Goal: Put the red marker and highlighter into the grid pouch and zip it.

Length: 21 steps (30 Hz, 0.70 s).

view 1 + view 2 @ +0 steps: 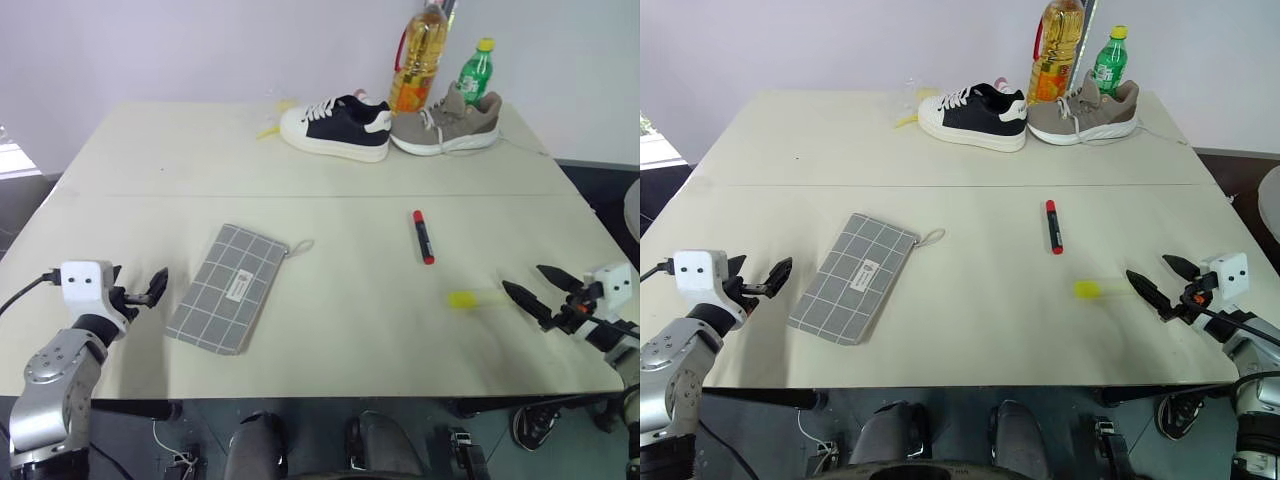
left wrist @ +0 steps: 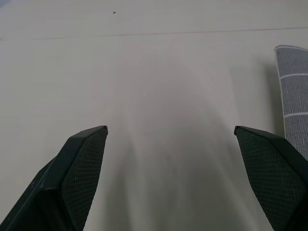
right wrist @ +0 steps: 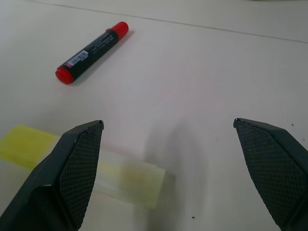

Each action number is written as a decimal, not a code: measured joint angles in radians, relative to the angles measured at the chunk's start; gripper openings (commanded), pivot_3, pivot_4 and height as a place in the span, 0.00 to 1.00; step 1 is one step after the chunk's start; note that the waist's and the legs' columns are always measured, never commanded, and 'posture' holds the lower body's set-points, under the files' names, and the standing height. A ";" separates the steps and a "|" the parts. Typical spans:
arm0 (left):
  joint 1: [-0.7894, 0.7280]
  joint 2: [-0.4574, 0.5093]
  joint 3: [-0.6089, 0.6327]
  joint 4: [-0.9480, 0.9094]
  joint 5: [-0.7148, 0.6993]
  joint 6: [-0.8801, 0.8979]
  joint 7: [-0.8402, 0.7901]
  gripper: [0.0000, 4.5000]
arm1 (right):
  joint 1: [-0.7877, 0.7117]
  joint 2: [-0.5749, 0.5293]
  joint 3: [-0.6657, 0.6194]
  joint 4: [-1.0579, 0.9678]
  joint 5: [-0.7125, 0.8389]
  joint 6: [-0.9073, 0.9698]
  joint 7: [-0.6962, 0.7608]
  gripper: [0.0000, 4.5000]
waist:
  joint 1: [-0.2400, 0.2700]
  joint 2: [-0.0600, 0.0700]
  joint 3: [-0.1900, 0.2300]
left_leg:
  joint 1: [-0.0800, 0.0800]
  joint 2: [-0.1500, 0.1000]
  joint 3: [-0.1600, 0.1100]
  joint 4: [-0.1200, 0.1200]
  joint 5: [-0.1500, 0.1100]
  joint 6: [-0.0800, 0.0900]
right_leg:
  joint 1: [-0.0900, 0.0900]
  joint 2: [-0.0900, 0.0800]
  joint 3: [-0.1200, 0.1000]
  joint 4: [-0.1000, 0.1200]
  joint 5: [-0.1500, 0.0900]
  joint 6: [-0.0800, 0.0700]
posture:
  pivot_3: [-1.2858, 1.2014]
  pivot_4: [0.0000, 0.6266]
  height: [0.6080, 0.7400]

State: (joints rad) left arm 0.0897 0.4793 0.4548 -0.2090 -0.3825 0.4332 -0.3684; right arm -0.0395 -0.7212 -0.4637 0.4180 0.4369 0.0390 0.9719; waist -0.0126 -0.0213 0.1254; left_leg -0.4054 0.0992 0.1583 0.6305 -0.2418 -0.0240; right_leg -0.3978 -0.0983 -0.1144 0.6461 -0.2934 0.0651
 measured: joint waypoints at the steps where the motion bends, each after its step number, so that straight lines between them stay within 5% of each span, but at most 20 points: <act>1: 0.000 0.001 0.000 0.000 0.000 0.000 -0.001 0.99 | 0.000 0.000 0.002 0.003 -0.001 0.000 0.000 1.00 | 0.000 0.000 0.000 | 0.000 0.000 0.000 0.000 0.000 0.000 | 0.000 0.000 0.000 0.000 0.000 0.000 | 0.52 0.24 0.74; 15: 0.006 0.002 0.010 -0.010 -0.021 -0.012 -0.006 0.99 | -0.087 0.018 0.070 -0.008 -0.011 -0.005 -0.005 1.00 | -0.004 0.000 0.000 | 0.000 0.000 0.000 0.000 0.000 0.000 | 0.000 0.000 0.000 0.000 0.000 0.000 | 0.52 0.24 0.74; 21: 0.057 0.002 0.015 -0.040 -0.023 -0.044 -0.032 0.99 | -0.178 0.039 0.221 -0.167 -0.060 0.127 -0.069 1.00 | -0.004 0.000 0.000 | 0.000 0.001 0.000 0.000 0.000 0.000 | -0.001 0.000 0.000 0.001 0.000 0.000 | 0.52 0.24 0.74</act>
State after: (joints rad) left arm 0.1468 0.4814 0.4698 -0.2494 -0.4052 0.3892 -0.4001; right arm -0.2177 -0.6821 -0.2430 0.2509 0.3764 0.1664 0.9029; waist -0.0162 -0.0209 0.1255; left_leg -0.4052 0.1002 0.1583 0.6304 -0.2417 -0.0240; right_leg -0.3985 -0.0984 -0.1144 0.6471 -0.2933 0.0651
